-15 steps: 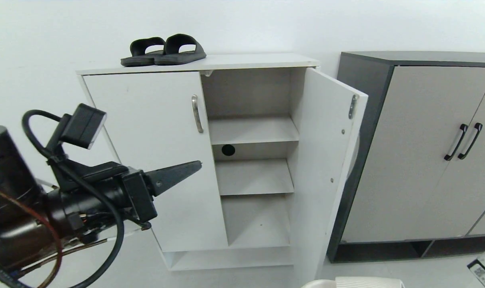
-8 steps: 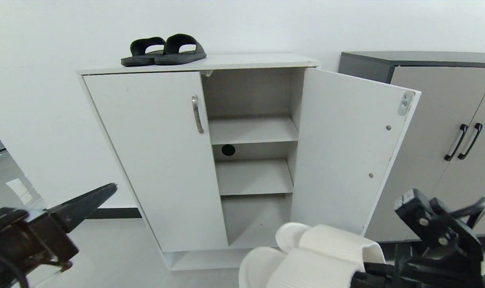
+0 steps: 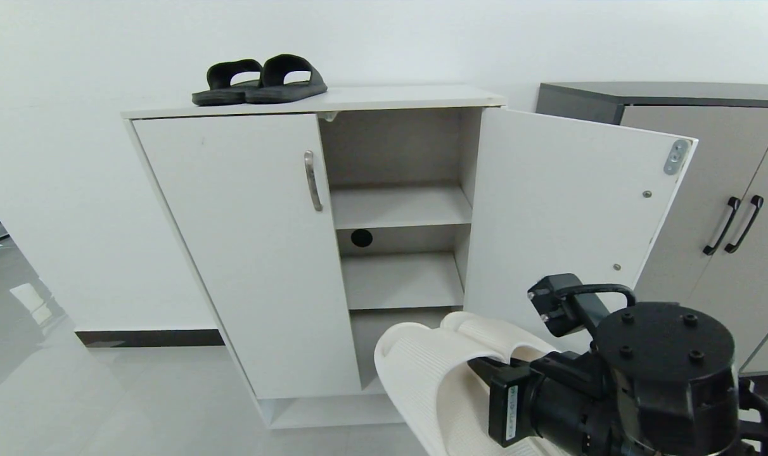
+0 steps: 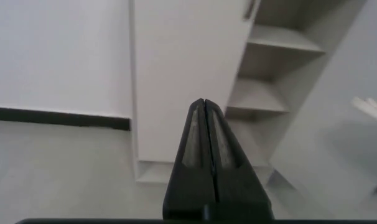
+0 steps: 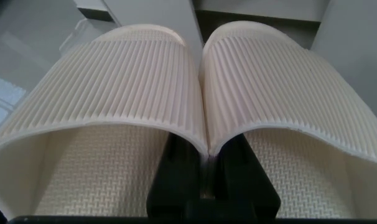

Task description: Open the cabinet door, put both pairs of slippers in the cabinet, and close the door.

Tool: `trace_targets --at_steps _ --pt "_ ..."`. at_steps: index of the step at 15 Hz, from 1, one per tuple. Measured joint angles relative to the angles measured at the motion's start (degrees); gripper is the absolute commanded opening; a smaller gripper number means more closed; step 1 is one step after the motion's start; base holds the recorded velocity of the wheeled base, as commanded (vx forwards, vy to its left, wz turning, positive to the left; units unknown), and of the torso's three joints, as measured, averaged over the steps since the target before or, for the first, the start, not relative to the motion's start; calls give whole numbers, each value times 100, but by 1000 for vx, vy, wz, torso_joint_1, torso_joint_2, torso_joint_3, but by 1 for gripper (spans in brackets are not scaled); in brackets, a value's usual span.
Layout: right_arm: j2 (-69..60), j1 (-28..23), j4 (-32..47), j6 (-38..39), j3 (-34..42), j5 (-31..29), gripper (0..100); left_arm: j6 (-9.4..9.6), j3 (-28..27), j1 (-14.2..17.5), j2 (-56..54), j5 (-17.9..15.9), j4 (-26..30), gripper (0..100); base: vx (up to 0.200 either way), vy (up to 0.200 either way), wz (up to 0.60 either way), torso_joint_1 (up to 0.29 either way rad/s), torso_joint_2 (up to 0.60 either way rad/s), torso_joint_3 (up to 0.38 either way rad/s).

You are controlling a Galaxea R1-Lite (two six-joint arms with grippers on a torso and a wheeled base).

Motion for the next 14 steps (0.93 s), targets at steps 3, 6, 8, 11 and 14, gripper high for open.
trace_targets --at_steps 3,6,8,11,14 --pt "63 -6 -4 -2 11 2 0 246 685 286 -1000 104 -10 0 0 0 0 0 0 0" --pt "82 -15 -2 0 24 11 0 208 1488 364 -1331 521 -608 0 0 0 0 0 0 0" --pt "94 -12 -2 -4 33 15 0 503 1623 369 -1406 -200 -589 0 0 0 0 0 0 0" --pt "102 -11 -11 -6 80 17 0 755 1662 374 -1452 -1157 -432 0 0 0 0 0 0 0" --pt "107 -6 -123 -22 129 11 0 678 1673 374 -1465 -424 -424 0 0 0 0 0 0 0"
